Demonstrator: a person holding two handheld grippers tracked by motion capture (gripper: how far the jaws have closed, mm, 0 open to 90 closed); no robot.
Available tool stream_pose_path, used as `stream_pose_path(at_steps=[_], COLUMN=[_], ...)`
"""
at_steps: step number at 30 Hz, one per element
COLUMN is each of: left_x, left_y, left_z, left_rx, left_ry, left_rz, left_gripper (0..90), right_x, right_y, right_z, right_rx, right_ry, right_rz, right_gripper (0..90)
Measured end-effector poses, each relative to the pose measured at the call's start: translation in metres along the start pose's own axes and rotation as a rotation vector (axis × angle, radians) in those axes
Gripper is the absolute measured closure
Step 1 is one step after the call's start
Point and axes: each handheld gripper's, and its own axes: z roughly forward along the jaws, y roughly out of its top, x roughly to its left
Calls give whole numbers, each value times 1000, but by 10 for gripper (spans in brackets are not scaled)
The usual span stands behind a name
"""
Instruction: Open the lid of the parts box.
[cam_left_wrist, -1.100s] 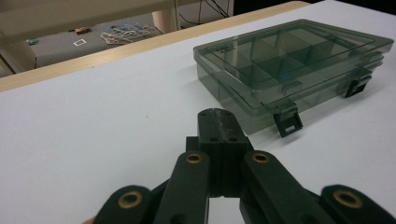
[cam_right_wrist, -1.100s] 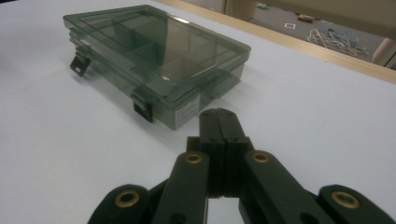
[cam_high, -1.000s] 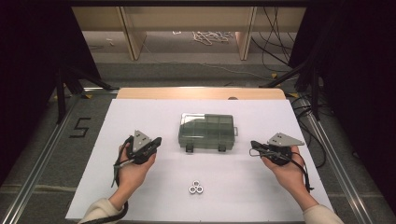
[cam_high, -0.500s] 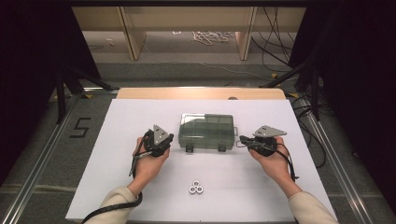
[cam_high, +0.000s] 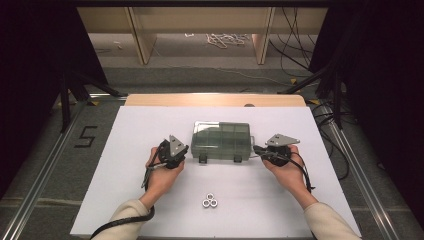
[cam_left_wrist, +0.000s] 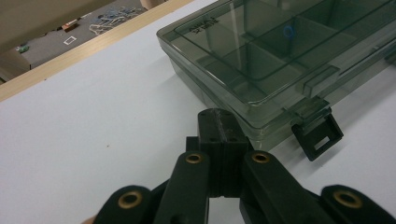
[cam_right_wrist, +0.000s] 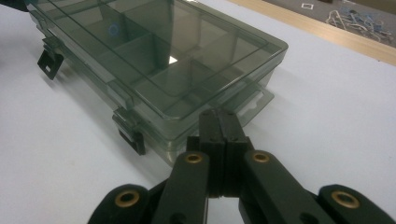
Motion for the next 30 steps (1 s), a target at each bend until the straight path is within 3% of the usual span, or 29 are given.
stream_pose_path(at_steps=[2,9,10,11,16,17,19,20,21,22,23,25,26,27,29,30], left_x=[1,-3,-3,-1,-5,-2,-3,-5,-3,-5,-3,-4,-4,-6,-5,-8], left_y=[1,0,0,1,0,1,0,0,-1,-1,-1,-2,-2,-2,-1,-2], left_z=[-1,2,2,1,3,4,4,3,2,3,2,3,3,4,2,5], left_rx=[15,10,9,21,10,-2,1,16,49,30,56,42,52,43,63,24], left_ry=[-4,-12,-13,-7,-9,-13,-7,-7,-14,-8,-13,-7,-11,-10,-12,-7], left_rz=[28,16,23,56,32,66,71,50,71,54,86,68,85,77,110,72], left_gripper=[900,900,900,900,900,900,900,900,900,900,900,900,900,900,900,900], right_x=[0,2,2,3,4,3,3,3,4,4,3,3,3,4,4,4], right_y=[0,-1,-1,-1,-2,-2,-2,-2,-2,-2,-2,-2,-2,-2,-2,-2], right_z=[1,4,4,4,5,5,5,5,6,6,6,5,5,5,6,6], right_rx=[0,13,15,16,27,24,24,25,25,25,25,25,25,24,24,24], right_ry=[1,0,0,0,5,2,2,2,2,2,2,2,0,1,-1,-1], right_rz=[-6,-11,-12,-11,-4,-13,-12,-14,-13,-13,-14,-12,-11,-13,-15,-15], right_gripper=[900,900,900,900,900,900,900,900,900,900,900,900,900,900,900,900])
